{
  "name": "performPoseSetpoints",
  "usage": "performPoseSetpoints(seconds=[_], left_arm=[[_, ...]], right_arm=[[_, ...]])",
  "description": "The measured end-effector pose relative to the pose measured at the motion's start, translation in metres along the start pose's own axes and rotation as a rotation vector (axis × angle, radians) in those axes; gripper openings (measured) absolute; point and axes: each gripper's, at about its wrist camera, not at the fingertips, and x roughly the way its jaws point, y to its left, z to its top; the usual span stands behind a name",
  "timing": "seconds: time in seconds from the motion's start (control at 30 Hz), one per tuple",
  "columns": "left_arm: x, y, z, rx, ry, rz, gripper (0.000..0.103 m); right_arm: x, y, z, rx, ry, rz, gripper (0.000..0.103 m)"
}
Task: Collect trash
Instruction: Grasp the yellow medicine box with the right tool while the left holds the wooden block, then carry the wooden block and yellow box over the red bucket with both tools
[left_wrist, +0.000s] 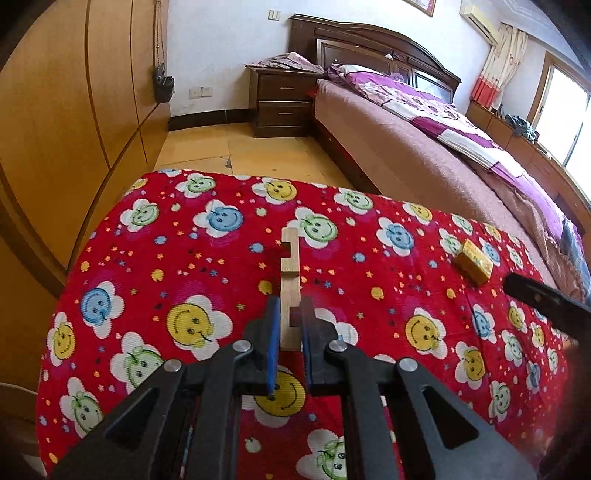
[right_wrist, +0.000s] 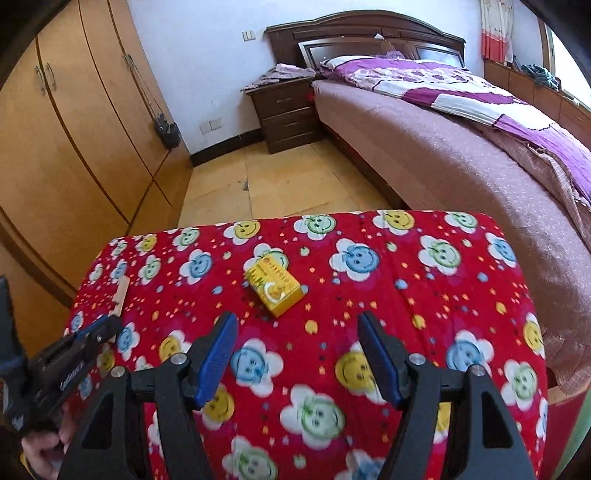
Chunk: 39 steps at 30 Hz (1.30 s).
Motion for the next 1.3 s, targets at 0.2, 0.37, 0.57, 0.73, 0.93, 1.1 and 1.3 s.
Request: performPoseSetpoints(seconds=[0.2, 0.37, 0.57, 0.73, 0.93, 1.1, 1.3], left_arm=[[0.002, -0.004, 0.0, 0.003, 0.007, -0.018, 0.01], [0.002, -0.004, 0.0, 0.002, 0.005, -0.031, 0.01], [-0.002, -0.005, 0.0, 0.016, 0.0, -0.045, 0.01], [-0.016, -0.013, 0.0, 0.026, -0.023, -0.058, 0.01], [-0.046, -0.023, -0.001, 0.05, -0.056, -0.08, 0.01], [-0.079, -0.033, -0.006, 0.072, -0.09, -0.114, 0.01], [-0.118, -0.049, -0.023, 0.1, -0.121, -0.165, 0.01]], right_arm=[[0.024, 0.013, 0.008, -0.059, 0.014, -0.044, 0.064], [0.039, 0.019, 0.01, -0.105, 0.02, -0.088, 0.036], [0.034, 0.027, 0.008, -0.157, 0.022, -0.075, 0.033], [-0.001, 0.03, -0.001, -0.154, -0.016, -0.044, 0.033], [-0.06, 0.026, -0.021, -0.099, -0.07, 0.006, 0.033], [-0.106, 0.018, -0.047, -0.023, -0.096, 0.028, 0.033], [-0.157, 0.01, -0.084, 0.031, -0.151, 0.04, 0.033]])
